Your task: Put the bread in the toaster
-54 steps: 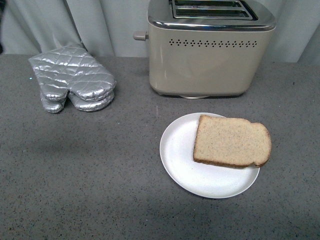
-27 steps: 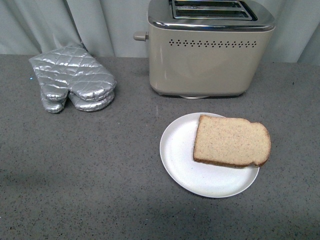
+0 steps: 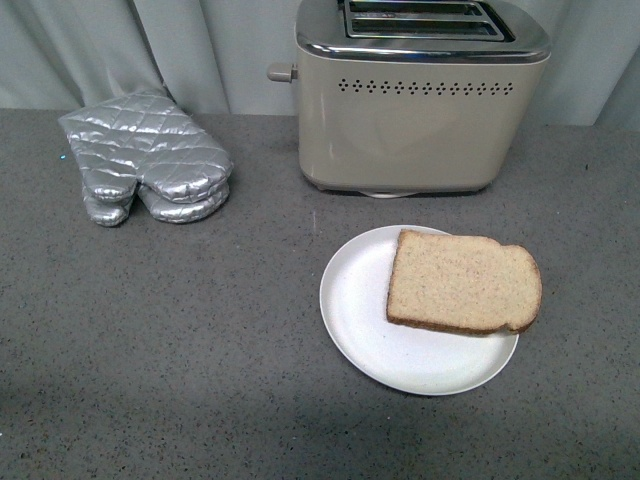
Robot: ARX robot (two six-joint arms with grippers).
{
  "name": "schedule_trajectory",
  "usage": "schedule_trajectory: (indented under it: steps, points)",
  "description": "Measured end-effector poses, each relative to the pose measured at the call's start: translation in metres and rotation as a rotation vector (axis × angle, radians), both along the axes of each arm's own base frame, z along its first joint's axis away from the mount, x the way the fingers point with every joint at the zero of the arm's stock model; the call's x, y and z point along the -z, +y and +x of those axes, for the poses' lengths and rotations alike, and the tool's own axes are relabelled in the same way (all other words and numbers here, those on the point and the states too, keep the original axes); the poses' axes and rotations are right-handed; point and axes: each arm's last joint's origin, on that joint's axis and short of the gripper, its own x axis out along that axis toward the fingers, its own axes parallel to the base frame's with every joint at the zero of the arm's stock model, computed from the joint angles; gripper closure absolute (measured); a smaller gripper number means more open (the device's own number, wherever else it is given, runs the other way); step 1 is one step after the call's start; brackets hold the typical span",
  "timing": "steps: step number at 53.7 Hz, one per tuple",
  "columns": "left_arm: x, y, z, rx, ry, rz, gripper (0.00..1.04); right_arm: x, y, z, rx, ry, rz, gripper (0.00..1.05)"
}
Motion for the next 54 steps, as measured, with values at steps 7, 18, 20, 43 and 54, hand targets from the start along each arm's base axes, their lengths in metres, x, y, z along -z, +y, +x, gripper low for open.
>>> schedule_trajectory:
  steps: [7, 18, 20, 43, 54]
  points:
    - [-0.002, 0.0, -0.005, 0.0, -0.006, 0.0, 1.01, 0.0, 0.0, 0.0, 0.0, 0.0, 0.0, 0.1]
    - [-0.003, 0.0, -0.012, 0.0, -0.011, 0.0, 1.01, 0.0, 0.0, 0.0, 0.0, 0.0, 0.0, 0.1]
    - [-0.003, 0.0, -0.013, 0.0, -0.011, 0.0, 1.01, 0.0, 0.0, 0.0, 0.0, 0.0, 0.0, 0.1]
    - [-0.004, 0.0, -0.023, 0.0, -0.014, 0.0, 1.01, 0.0, 0.0, 0.0, 0.0, 0.0, 0.0, 0.1]
    - [-0.003, 0.0, -0.027, 0.0, -0.014, 0.0, 1.01, 0.0, 0.0, 0.0, 0.0, 0.0, 0.0, 0.1]
